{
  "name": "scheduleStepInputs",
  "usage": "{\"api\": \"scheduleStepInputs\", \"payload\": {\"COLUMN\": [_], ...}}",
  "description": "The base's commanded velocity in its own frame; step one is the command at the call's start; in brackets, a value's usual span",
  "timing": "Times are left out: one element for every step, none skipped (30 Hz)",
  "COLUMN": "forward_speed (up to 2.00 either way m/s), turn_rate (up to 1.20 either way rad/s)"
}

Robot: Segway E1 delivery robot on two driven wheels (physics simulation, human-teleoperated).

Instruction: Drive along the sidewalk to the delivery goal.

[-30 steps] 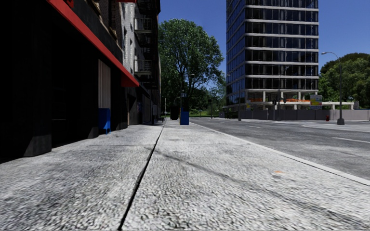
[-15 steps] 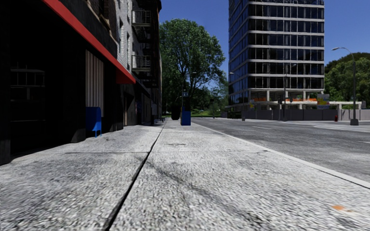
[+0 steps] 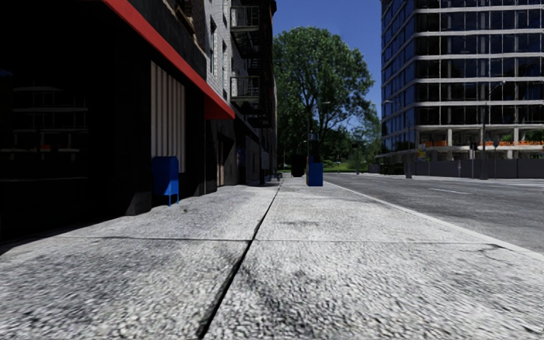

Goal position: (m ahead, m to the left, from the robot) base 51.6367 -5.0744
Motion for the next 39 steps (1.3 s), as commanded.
{"api": "scheduleStepInputs", "payload": {"forward_speed": [2.00, 2.00, 2.00, 2.00, 2.00, 2.00, 2.00, 2.00, 2.00, 2.00, 2.00, 2.00, 2.00, 2.00, 2.00, 2.00, 2.00, 2.00, 2.00, 2.00, 2.00, 2.00, 2.00, 2.00, 2.00, 2.00, 2.00, 2.00, 2.00, 2.00, 2.00, 2.00, 2.00, 2.00, 2.00, 2.00, 2.00, 2.00, 2.00], "turn_rate": [0.00, 0.00, 0.00, 0.00, 0.00, 0.00, 0.00, 0.00, 0.00, 0.00, 0.00, 0.00, 0.00, 0.00, 0.00, -0.07, -0.18, -0.22, -0.23, -0.23, -0.23, -0.16, 0.00, 0.00, 0.00, 0.00, 0.00, 0.00, 0.00, 0.00, 0.00, 0.00, 0.00, 0.00, 0.00, 0.00, 0.00, 0.00, 0.00]}}
